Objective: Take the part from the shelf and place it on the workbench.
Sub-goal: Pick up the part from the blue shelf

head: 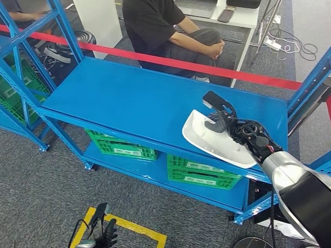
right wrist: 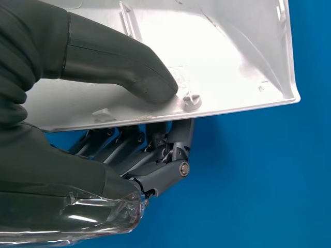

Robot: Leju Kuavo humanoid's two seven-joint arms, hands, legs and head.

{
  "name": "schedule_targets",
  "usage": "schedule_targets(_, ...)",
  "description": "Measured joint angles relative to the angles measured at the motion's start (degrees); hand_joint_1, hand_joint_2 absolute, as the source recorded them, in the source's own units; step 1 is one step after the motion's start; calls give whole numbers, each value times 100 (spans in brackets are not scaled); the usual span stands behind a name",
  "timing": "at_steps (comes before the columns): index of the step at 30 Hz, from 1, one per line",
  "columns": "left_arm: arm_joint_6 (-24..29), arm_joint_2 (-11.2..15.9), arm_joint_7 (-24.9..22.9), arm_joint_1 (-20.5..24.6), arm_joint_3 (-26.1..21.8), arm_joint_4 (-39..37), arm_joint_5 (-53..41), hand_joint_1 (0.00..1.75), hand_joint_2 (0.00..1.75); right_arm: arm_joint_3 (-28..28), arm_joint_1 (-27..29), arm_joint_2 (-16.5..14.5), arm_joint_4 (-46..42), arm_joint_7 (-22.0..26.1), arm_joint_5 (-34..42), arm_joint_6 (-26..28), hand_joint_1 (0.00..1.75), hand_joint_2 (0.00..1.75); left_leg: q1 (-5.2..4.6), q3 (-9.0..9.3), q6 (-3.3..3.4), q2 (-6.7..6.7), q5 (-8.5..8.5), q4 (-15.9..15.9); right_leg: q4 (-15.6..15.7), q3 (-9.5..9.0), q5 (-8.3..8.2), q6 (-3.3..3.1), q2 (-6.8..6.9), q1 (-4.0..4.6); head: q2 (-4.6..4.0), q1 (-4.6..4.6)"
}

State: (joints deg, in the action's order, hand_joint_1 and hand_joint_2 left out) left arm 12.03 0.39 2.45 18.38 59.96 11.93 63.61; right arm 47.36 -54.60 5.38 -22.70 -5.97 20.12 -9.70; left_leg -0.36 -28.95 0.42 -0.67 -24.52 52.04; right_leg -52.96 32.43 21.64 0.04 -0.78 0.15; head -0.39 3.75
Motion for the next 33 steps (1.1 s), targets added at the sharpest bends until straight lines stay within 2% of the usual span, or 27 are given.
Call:
schedule_targets(18, -5, 1, 1, -8, -1, 0, 7, 0, 0, -1, 0, 0, 8, 84, 86, 48, 175, 175, 0, 0, 0, 0, 0, 0, 0, 0, 0, 0, 0, 0, 0, 0)
schedule_targets(27, -9, 2, 57, -65, 0, 0, 44, 0, 0, -225, -14, 26, -38, 1063, 854, 218, 175, 175, 0, 0, 0, 1, 0, 0, 0, 0, 0, 0, -1, 0, 0, 0)
schedule_targets(33, -4, 4, 88, -78, -1, 0, 58, 0, 0, -413, -41, 57, -127, 1365, 1057, 259, 175, 175, 0, -1, 0, 1, 0, 1, 0, 1, 0, 0, -1, 0, 0, 0)
